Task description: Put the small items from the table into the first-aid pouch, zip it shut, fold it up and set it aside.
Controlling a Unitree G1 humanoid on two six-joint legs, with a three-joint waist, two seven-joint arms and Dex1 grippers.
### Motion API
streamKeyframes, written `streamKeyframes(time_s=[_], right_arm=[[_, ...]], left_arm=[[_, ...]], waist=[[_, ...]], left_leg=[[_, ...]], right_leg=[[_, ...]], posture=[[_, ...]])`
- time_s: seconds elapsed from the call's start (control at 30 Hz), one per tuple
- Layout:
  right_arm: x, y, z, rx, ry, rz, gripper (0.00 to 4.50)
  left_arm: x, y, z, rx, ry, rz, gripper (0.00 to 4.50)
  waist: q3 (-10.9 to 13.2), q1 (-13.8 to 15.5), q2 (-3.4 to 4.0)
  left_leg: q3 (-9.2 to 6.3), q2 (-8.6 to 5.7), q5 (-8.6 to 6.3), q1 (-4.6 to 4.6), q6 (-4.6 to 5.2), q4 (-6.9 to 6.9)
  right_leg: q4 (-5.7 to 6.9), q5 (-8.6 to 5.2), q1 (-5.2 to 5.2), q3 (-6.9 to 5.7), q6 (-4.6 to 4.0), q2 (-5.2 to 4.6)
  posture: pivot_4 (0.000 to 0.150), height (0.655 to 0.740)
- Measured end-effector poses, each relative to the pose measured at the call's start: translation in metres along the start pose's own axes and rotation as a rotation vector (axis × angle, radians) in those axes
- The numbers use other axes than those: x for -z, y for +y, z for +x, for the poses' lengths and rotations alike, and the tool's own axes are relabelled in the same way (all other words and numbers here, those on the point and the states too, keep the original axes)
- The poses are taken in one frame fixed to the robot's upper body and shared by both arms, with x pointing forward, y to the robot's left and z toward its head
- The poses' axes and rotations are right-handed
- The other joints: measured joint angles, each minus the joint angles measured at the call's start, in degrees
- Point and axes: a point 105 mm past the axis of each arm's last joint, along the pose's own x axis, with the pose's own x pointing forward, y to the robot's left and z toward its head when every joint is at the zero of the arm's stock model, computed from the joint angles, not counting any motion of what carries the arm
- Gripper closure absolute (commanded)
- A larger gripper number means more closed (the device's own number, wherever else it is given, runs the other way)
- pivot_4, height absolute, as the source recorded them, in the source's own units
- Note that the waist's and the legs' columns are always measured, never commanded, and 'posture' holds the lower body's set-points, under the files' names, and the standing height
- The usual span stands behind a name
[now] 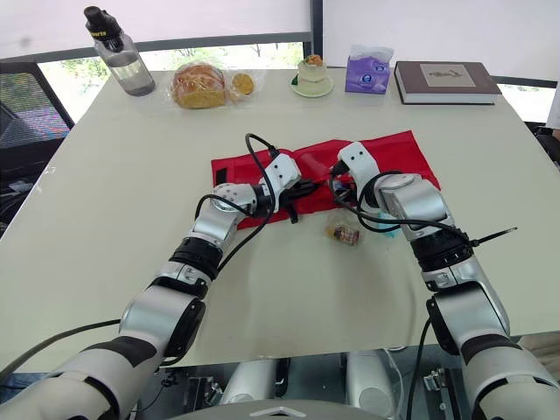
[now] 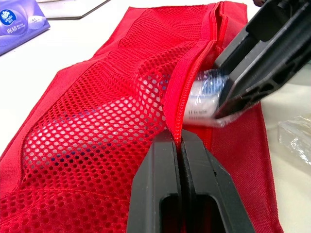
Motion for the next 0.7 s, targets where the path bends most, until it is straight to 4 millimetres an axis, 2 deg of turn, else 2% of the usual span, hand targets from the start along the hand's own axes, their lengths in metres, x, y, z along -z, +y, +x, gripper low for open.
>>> streamKeyframes(time_s=[0.23, 0.7], right_arm=[[-0.001, 0.009, -0.002, -0.041, 0.004, -0.053, 4.49], [-0.007, -0.001, 0.009, 0.057, -0.044, 0.125, 4.49]], left_arm=[[0.000, 0.000, 0.000, -0.001, -0.001, 0.002, 4.50], [-0.001, 0.000, 0.001, -0.008, -0.007, 0.000, 4.50]], waist=[[0.00, 0.02, 0.00], [0.00, -0.06, 0.00]], left_leg=[[-0.01, 0.00, 0.00, -0.01, 0.00, 0.00], [0.00, 0.00, 0.00, 0.00, 0.00, 0.00]], right_leg=[[-0.02, 0.00, 0.00, 0.00, 0.00, 0.00], [0.04, 0.00, -0.02, 0.01, 0.00, 0.01]], posture=[[0.150, 0.7400], [0.150, 0.7400]])
